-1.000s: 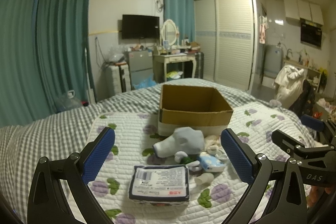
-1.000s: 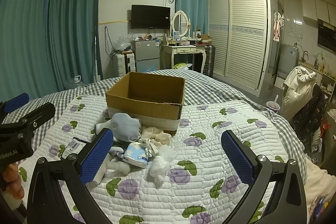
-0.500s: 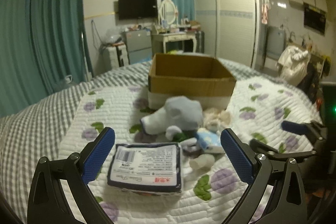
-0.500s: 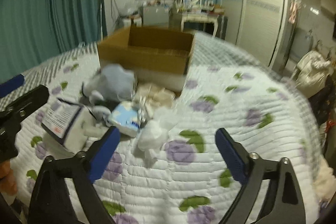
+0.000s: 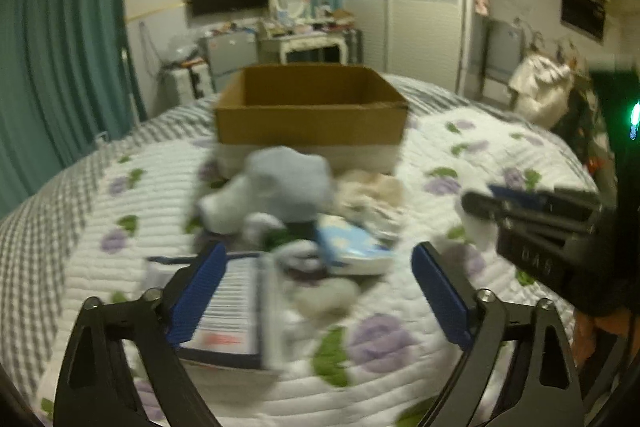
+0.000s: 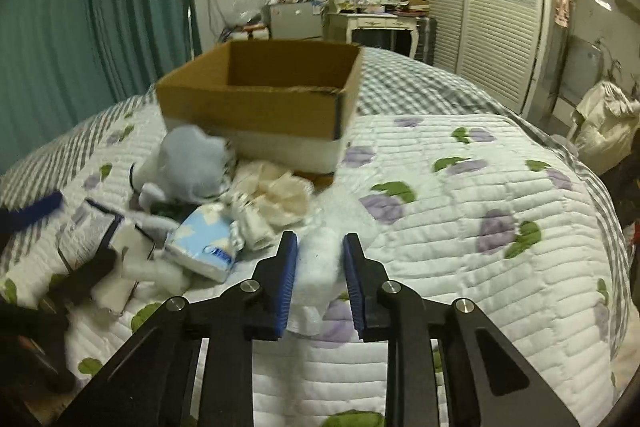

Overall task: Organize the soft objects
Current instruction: 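Grasp the light blue tissue pack with the left tool while the right tool grasps white cotton, then carry both held items over the cardboard box and open both tools, then grasp the white-and-navy cotton swab packet with the right tool, then grasp the white plastic toy piece with the left tool, then carry the packet and toy piece into the box and open both tools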

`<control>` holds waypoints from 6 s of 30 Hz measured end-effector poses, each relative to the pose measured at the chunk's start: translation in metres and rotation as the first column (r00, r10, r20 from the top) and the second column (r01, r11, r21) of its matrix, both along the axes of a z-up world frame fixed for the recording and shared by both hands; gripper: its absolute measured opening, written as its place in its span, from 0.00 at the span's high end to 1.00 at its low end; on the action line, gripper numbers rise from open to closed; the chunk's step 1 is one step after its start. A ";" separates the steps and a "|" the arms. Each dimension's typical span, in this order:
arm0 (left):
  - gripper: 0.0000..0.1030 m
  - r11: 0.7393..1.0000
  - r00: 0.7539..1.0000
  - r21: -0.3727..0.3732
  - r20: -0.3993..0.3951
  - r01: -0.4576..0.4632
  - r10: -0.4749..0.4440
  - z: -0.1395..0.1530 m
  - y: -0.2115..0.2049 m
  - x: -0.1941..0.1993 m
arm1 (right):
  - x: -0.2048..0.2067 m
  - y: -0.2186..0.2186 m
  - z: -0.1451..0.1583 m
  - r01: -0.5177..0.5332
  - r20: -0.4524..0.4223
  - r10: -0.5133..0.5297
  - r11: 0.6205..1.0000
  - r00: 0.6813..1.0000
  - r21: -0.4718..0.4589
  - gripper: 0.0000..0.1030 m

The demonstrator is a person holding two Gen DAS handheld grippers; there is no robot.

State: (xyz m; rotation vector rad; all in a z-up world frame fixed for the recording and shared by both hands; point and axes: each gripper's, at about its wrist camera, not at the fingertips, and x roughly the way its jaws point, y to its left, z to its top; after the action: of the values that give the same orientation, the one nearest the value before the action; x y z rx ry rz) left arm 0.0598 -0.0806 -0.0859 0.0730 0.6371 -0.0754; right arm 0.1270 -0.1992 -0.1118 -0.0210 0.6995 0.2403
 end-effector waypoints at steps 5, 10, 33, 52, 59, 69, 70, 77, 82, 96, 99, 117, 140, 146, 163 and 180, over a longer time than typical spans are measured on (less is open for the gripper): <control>0.25 0.999 0.998 0.034 -0.047 0.038 -0.036 -0.021 -0.029 0.020 | 0.004 -0.014 -0.002 0.011 -0.015 -0.011 1.000 1.000 0.027 0.77; 0.26 0.997 0.992 0.072 -0.123 0.034 -0.025 -0.050 -0.033 0.045 | 0.009 -0.023 -0.012 0.015 -0.040 -0.014 0.999 0.999 0.041 0.77; 0.51 0.997 0.994 -0.041 0.090 0.058 -0.054 0.079 0.000 -0.018 | -0.047 -0.018 0.082 -0.084 0.098 0.078 0.995 0.992 0.056 0.77; 0.51 0.999 0.992 -0.025 0.124 0.032 -0.028 0.076 0.038 0.188 | 0.164 0.054 0.128 -0.193 0.148 0.185 0.980 0.971 0.042 0.77; 0.37 1.000 0.999 0.013 0.035 -0.003 0.002 0.041 0.039 0.214 | 0.210 0.042 0.077 -0.166 0.076 0.159 0.981 0.984 0.097 0.70; 0.21 0.996 0.988 0.061 0.143 -0.063 0.054 0.118 0.059 0.117 | 0.140 0.017 0.152 -0.107 0.173 0.098 0.993 0.980 0.041 0.31; 0.19 0.996 0.987 0.066 0.151 -0.065 0.054 0.124 0.064 0.103 | 0.126 0.017 0.167 -0.108 0.187 0.100 0.994 0.977 0.031 0.29; 0.06 0.990 0.975 0.089 0.205 -0.106 0.086 0.142 0.113 -0.005 | 0.011 0.040 0.209 -0.152 0.206 0.156 0.988 0.966 -0.035 0.09; 0.06 0.987 0.979 0.047 0.141 -0.155 0.147 0.098 0.147 -0.053 | -0.052 0.080 0.148 -0.231 0.124 0.233 0.972 0.964 -0.033 0.09; 0.06 0.981 0.982 0.028 0.010 -0.190 0.190 0.007 0.184 -0.048 | -0.043 0.186 -0.024 -0.310 -0.102 0.301 0.948 0.948 -0.077 0.14; 0.07 0.980 0.980 0.025 -0.001 -0.198 0.198 0.004 0.191 -0.049 | -0.034 0.199 -0.031 -0.316 -0.100 0.307 0.944 0.946 -0.092 0.21; 0.07 0.958 0.956 -0.007 0.067 -0.286 0.286 0.029 0.195 -0.076 | -0.057 0.186 0.021 -0.319 0.074 0.318 0.948 0.945 -0.002 0.74; 0.36 0.998 0.982 -0.043 -0.185 -0.047 0.038 -0.061 0.023 0.041 | -0.023 -0.023 0.013 0.059 0.084 -0.067 0.993 0.994 0.100 0.74; 0.65 0.998 0.981 -0.061 -0.195 -0.019 0.007 -0.065 0.025 0.043 | -0.019 -0.028 0.005 0.057 0.076 -0.065 0.993 0.995 0.103 0.74; 0.69 1.000 1.000 -0.015 -0.009 0.004 -0.004 0.035 0.025 -0.002 | -0.067 -0.018 0.081 -0.017 0.206 -0.001 0.996 0.979 0.086 0.74; 0.69 0.999 0.991 0.043 0.137 -0.003 -0.003 0.106 0.038 0.145 | 0.081 0.025 0.170 -0.063 0.355 0.051 0.998 0.934 0.021 0.74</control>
State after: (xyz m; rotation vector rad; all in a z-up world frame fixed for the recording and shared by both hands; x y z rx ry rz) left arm 0.2049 -0.0423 0.0198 0.1188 0.5015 -0.0563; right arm 0.2080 -0.1741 0.0578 -0.0527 0.3349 0.2948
